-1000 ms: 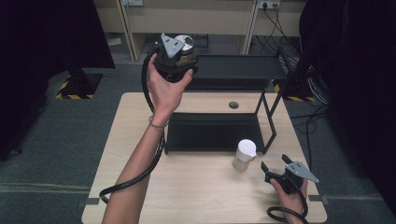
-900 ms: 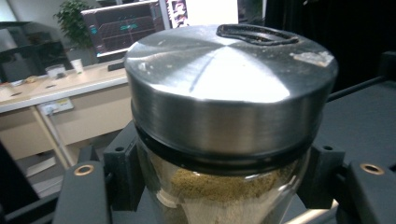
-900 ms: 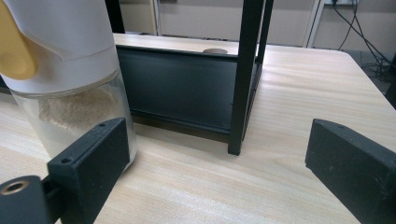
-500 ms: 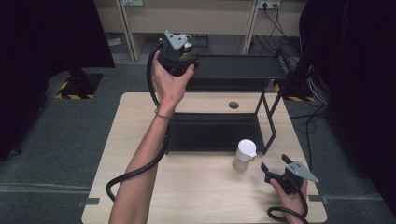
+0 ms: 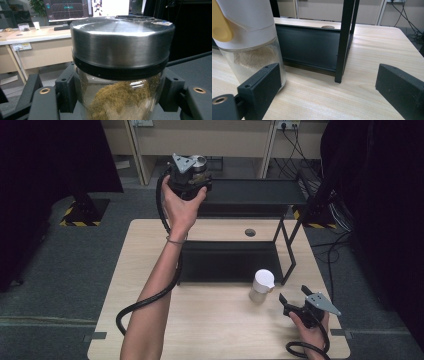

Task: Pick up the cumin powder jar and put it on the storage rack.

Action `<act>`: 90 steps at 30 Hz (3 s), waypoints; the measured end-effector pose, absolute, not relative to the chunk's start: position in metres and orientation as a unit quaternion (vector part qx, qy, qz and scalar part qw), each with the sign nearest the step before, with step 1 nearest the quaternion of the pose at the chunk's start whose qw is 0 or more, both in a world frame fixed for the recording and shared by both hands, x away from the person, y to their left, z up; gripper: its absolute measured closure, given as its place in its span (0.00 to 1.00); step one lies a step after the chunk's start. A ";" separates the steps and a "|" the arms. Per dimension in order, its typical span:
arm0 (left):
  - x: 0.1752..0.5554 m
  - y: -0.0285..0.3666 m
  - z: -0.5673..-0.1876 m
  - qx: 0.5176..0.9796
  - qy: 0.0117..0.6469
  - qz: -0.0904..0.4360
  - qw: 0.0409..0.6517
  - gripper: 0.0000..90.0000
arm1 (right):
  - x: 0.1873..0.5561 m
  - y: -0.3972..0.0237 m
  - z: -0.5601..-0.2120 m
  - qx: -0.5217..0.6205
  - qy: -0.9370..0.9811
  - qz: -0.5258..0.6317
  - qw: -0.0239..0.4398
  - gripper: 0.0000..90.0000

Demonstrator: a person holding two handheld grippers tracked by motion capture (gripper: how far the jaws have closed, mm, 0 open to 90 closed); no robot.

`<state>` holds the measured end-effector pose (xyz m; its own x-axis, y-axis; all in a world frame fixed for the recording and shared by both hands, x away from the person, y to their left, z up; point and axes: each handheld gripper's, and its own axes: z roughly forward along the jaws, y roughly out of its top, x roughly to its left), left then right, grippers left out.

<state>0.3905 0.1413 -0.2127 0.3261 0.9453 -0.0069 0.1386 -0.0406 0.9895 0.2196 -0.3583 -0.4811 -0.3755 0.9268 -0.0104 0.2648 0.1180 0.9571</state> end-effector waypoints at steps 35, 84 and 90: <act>0.332 0.154 -0.266 0.553 0.376 0.458 0.585 0.00 | 0.220 -0.359 -0.481 0.450 0.666 0.493 0.332 0.07; 0.272 0.180 -0.350 0.539 0.351 0.466 0.607 0.00 | 0.219 -0.359 -0.482 0.446 0.666 0.494 0.337 0.07; 0.266 0.179 -0.361 0.538 0.352 0.459 0.613 0.00 | 0.219 -0.359 -0.482 0.446 0.666 0.494 0.337 0.07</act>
